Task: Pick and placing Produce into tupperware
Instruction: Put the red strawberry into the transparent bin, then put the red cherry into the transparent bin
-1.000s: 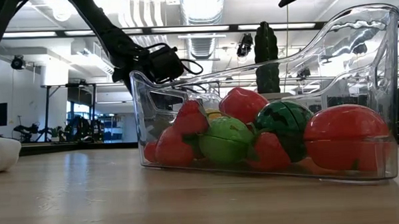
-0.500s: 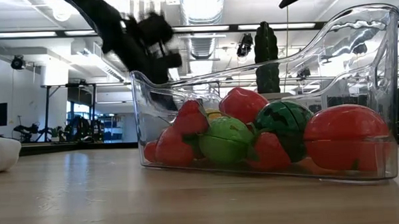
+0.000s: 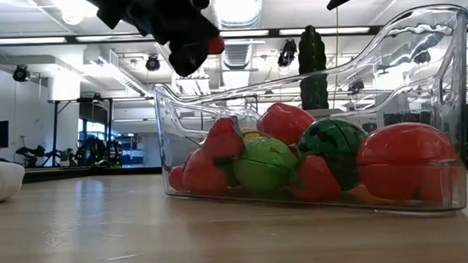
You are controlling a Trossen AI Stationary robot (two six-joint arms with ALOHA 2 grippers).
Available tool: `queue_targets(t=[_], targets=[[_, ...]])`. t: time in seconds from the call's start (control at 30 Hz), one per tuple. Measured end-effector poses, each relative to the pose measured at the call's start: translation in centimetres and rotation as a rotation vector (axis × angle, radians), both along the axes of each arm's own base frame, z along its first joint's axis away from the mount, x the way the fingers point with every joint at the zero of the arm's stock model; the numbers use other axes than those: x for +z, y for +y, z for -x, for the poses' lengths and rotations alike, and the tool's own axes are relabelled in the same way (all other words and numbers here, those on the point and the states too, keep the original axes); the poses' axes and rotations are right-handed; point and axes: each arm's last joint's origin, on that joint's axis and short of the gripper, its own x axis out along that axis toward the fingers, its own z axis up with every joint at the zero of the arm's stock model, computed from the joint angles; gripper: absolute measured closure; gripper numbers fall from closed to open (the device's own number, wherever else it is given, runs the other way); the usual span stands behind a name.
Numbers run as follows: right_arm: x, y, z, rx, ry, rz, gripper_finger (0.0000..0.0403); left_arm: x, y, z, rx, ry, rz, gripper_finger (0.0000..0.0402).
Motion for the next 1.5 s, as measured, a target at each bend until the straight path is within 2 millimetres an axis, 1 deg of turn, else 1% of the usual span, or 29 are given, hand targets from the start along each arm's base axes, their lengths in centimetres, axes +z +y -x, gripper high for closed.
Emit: queue_targets(t=[0.1,0.2,0.33,0.47,0.57,0.63,0.7,0.77,0.83,0.87,0.93,1.0,1.03,1.13,1.3,1.4,1.5], targets=[[-0.1,0.1,0.0,0.035,0.037,-0.015,0.0035,-0.3,-1.6,-1.0,-0.009,-0.012,0.071,0.0289],[-0.2,0.2,-0.1,0.048,0.051,-0.031,0.0035,-0.9,-2.6,-1.7,0.011,0.011,0.166,0.0261],[-0.2,0.2,-0.1,0.054,0.049,-0.04,0.0035,-2.3,-2.9,-2.2,0.078,0.115,0.289,0.021],[-0.2,0.5,-0.1,0.064,0.041,-0.045,0.0035,-2.0,-2.8,-2.2,0.085,0.105,0.303,0.0169],[-0.2,0.9,0.1,0.074,0.038,-0.049,0.0035,-1.0,-2.6,-1.6,0.043,0.038,0.22,0.0164],[-0.2,1.1,0.2,0.084,0.041,-0.048,0.0035,0.3,-2.2,-0.8,-0.002,-0.031,0.116,0.0166],[-0.2,1.3,0.3,0.09,0.041,-0.049,0.0035,1.2,-1.6,0.2,-0.02,-0.06,-0.005,0.0169],[-0.3,1.3,0.3,0.088,0.04,-0.05,0.0035,1.4,-0.9,1.3,0.011,-0.028,-0.122,0.0173],[-0.3,1.3,0.3,0.088,0.04,-0.05,0.0035,1.4,0.0,2.3,0.09,0.021,-0.254,0.0176],[-0.3,1.2,0.3,0.087,0.041,-0.049,0.0035,1.0,0.6,2.8,0.126,0.069,-0.324,0.0177],[-0.3,1.2,0.3,0.086,0.039,-0.048,0.0035,0.3,1.6,3.2,0.152,0.126,-0.427,0.0178],[-0.4,1.2,0.3,0.086,0.044,-0.045,0.0035,-0.9,2.5,3.5,0.142,0.202,-0.446,0.0178],[-0.5,1.2,0.3,0.085,0.044,-0.043,0.0035,-1.4,2.9,3.3,0.137,0.22,-0.432,0.0178],[-0.7,1.2,0.3,0.082,0.05,-0.036,0.0035,-3.0,3.7,2.4,0.116,0.271,-0.391,0.0178],[-1.4,1.1,0.4,0.051,0.041,-0.055,0.0035,-6.1,4.5,0.1,0.121,0.375,-0.395,0.0178],[-1.7,1.1,0.4,0.031,0.03,-0.07,0.0035,-7.3,4.8,-1.1,0.134,0.399,-0.411,0.0178],[-1.9,1.1,0.5,0.021,0.025,-0.079,0.0035,-8.1,5.1,-2.2,0.145,0.382,-0.426,0.0178]])
